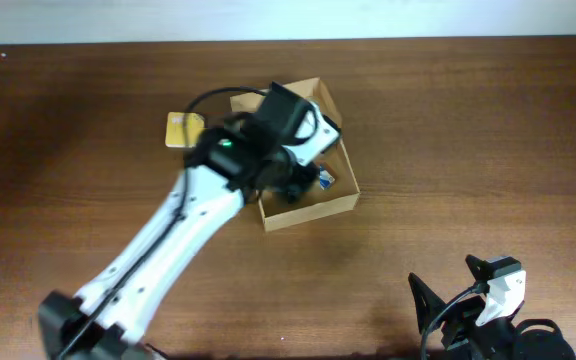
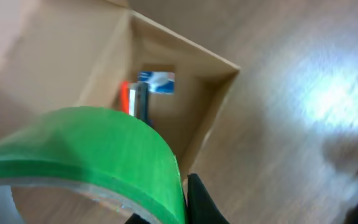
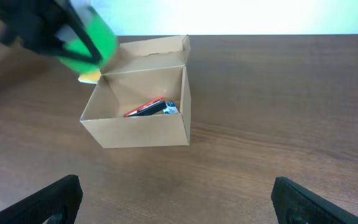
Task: Pack container
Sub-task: 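Carry the green tape over the box and lower it inside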
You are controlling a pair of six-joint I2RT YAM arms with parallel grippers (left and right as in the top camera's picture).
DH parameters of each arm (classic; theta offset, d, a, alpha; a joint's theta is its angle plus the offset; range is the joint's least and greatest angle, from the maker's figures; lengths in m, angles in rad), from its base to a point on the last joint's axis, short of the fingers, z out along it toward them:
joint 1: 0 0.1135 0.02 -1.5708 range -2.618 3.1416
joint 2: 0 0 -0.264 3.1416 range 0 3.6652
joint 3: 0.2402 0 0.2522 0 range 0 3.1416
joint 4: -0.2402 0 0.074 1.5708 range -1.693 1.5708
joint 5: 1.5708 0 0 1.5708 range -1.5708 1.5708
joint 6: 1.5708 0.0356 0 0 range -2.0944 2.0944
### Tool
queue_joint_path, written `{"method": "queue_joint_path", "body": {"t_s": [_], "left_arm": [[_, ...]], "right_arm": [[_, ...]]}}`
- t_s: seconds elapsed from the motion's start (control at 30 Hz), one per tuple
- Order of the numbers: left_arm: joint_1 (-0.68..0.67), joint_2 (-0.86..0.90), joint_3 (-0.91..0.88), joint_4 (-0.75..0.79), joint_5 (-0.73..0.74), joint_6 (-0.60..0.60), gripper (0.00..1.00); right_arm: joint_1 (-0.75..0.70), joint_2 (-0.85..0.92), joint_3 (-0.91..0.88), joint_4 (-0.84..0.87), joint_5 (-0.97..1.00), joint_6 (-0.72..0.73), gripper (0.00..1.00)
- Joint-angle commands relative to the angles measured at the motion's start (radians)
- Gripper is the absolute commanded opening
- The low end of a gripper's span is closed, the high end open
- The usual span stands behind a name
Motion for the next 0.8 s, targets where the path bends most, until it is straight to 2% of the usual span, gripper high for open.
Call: {"method": "queue_joint_path", "body": {"t_s": [0.0, 0.77], "left_arm": [[-0.013, 0.062, 0.004, 0.012, 0.010, 0.042, 0.02], [-0.012, 0.270, 0.004, 0.016, -0.020, 0.068, 0.01]], "right_arm": [[0.001, -0.007, 0.000, 0.003, 0.016, 0.001, 0.99], [0.001, -0.007, 0.000, 0.003, 0.016, 0.001, 0.99]]}}
